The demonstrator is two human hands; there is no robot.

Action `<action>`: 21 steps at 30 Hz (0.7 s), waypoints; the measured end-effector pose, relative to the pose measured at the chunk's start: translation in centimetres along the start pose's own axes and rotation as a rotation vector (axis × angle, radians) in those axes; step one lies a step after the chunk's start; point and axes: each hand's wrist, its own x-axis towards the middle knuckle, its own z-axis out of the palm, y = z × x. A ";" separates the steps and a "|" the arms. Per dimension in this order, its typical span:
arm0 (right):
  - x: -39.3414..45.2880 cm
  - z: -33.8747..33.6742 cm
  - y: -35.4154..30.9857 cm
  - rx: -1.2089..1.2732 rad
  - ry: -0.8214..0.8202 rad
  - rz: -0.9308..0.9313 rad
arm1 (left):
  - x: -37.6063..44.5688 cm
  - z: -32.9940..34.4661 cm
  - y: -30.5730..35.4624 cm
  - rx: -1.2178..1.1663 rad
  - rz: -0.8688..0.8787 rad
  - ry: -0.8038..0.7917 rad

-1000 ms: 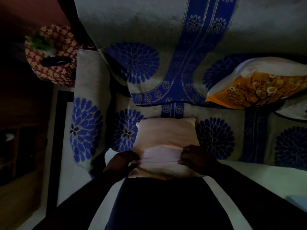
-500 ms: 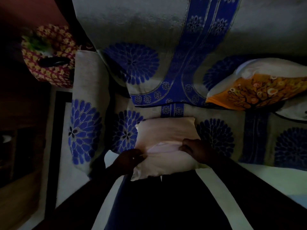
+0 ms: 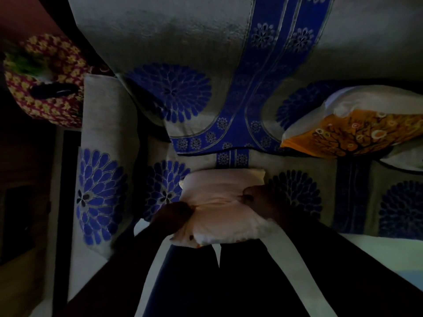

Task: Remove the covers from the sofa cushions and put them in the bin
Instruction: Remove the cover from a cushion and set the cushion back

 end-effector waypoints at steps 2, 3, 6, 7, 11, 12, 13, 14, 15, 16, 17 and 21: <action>1.1 0.7 0.8 0.058 -0.049 0.056 | 0.0 -0.3 -0.1 -0.001 0.002 0.004; 1.3 0.9 0.9 0.089 -0.030 0.108 | 0.0 -0.5 0.1 0.002 -0.077 -0.036; 1.3 1.1 0.9 -0.121 0.220 0.048 | 0.5 -0.6 -0.4 0.039 -0.059 0.110; 0.9 0.7 0.8 -0.227 0.316 -0.021 | 0.3 -1.2 -0.2 0.002 -0.021 0.214; 0.6 -2.2 2.4 -0.011 0.364 0.007 | 1.1 -3.9 0.9 -0.455 0.022 0.208; 0.6 -3.0 2.7 0.095 0.260 0.070 | 1.3 -4.6 1.6 -0.525 0.041 0.150; 0.8 -3.2 3.4 0.156 0.182 0.093 | 1.6 -5.2 2.4 -0.528 0.045 0.108; 0.7 -3.9 3.4 0.203 0.097 0.122 | 2.0 -5.7 2.9 -0.543 0.028 0.054; 0.7 -4.0 3.6 0.257 0.024 0.136 | 2.4 -6.1 3.0 -0.560 -0.010 0.015; 0.2 -4.4 2.9 0.265 -0.043 0.172 | 2.6 -6.6 3.2 -0.536 -0.059 -0.028; -0.3 -4.3 2.7 0.280 -0.109 0.185 | 2.8 -6.8 3.0 -0.488 -0.091 -0.086; -4.7 -3.9 0.4 0.273 -0.217 0.098 | -1.2 -5.3 -1.4 -0.230 -0.068 -0.337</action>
